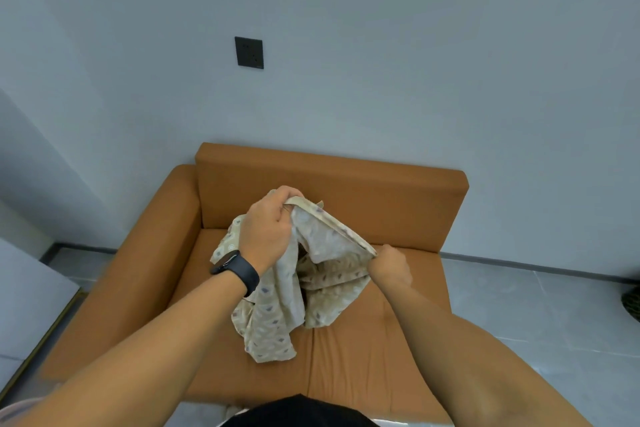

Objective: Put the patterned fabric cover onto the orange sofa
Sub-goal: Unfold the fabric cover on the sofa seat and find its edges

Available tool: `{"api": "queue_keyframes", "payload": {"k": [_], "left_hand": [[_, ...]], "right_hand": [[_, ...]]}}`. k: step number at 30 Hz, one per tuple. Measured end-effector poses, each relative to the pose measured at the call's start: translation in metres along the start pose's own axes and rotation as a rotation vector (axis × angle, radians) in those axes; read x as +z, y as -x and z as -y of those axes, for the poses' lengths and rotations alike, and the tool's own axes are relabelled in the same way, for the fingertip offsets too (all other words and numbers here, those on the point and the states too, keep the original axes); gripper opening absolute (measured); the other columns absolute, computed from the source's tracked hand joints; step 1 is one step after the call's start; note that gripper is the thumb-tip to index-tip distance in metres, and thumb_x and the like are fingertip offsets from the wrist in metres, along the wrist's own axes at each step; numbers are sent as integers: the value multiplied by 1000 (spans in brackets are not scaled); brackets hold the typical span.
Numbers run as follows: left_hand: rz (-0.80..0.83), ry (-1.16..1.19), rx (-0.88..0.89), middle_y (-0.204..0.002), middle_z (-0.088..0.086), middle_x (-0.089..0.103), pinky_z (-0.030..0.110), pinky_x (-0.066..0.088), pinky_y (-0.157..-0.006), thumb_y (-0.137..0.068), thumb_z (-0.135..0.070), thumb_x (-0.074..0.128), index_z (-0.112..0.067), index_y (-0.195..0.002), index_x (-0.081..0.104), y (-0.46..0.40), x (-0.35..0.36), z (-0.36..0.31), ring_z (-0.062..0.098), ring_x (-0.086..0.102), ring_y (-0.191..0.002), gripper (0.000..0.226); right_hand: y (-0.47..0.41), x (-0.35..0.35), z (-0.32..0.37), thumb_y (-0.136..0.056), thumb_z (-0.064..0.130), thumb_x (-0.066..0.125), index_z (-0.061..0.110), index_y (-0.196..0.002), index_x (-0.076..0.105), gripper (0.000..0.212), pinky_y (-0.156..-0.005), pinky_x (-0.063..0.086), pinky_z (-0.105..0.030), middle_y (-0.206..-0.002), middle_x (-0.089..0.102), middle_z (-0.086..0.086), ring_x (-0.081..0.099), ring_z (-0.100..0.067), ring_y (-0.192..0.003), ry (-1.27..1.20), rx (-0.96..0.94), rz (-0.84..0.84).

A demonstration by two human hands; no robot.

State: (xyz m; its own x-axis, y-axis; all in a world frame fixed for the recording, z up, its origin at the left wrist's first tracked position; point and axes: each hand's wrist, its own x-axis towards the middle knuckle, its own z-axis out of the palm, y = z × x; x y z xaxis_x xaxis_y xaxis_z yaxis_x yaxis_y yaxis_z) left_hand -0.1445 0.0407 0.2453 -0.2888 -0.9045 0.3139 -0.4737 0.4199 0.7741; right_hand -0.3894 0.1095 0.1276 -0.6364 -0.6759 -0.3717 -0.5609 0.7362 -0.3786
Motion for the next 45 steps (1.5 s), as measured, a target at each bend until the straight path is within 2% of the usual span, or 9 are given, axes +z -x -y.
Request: {"api": "queue_keyframes", "payload": {"k": [4,7,11,19,26,31,35,37,45], "left_hand": [[-71,-17,-122,-85,-13,68,30,49,-60,-96,-4,47,-31,-97,65,5,-8,17,6,61,-77,33],[-132,-5,-225,-84,-11,66,45,53,-65,-94,-5,45,-31,-95,62,0,-12,32,11,61,-77,31],[-199,-12,-162,-86,-13,65,41,53,-67,-99,-9,42,-31,-99,60,-16,-29,29,11,61,-80,28],[-205,-22,-261,-86,-10,65,34,46,-61,-103,-18,43,-32,-97,60,-11,-29,68,17,61,-79,23],[-73,-110,-306,-106,-9,62,38,53,-74,-99,-27,52,-35,-108,58,-11,-15,62,17,62,-95,14],[319,-207,-1,-146,-10,44,35,37,-111,-83,-45,68,-33,-146,40,-19,25,21,12,38,-134,71],[513,-229,-49,-97,-7,69,41,52,-75,-98,-35,55,-39,-114,59,-29,45,19,25,65,-93,17],[507,-181,-63,-75,-7,63,44,47,-62,-102,-22,49,-39,-91,60,-31,46,23,25,59,-71,22],[286,-120,0,-73,-12,58,31,35,-51,-98,-7,41,-29,-96,62,-39,50,-9,9,50,-62,30]], "right_hand": [[-15,-15,3,-83,13,53,9,-93,71,21,-66,52,-35,-98,70,-14,65,-32,-82,-60,42,14],[-31,-73,40,-84,8,53,12,-88,71,18,-64,47,-32,-91,72,-12,67,-32,-84,-208,-157,-322],[-10,-140,110,-84,6,46,16,-110,63,32,-80,49,-30,-106,67,0,61,-16,-95,-672,-425,-706],[-8,-96,90,-87,-4,46,13,-111,72,40,-76,43,-28,-107,72,-5,63,-22,-98,-475,-300,-246],[1,-90,96,-90,11,59,24,-101,75,24,-85,59,-37,-100,74,0,70,-20,-94,-961,-140,-61],[35,-70,106,-85,3,55,26,-91,76,32,-77,56,-28,-93,75,9,69,-11,-90,-704,-413,83],[43,-60,96,-88,4,59,27,-101,72,30,-66,49,-16,-95,71,14,65,-2,-84,-529,-525,90],[40,-56,86,-89,7,62,27,-104,70,26,-61,48,-15,-93,71,11,65,-4,-79,-505,-538,36],[8,-13,15,-90,13,51,25,-105,60,21,-70,50,-36,-111,49,2,55,-15,-82,-194,-162,-125]]}}
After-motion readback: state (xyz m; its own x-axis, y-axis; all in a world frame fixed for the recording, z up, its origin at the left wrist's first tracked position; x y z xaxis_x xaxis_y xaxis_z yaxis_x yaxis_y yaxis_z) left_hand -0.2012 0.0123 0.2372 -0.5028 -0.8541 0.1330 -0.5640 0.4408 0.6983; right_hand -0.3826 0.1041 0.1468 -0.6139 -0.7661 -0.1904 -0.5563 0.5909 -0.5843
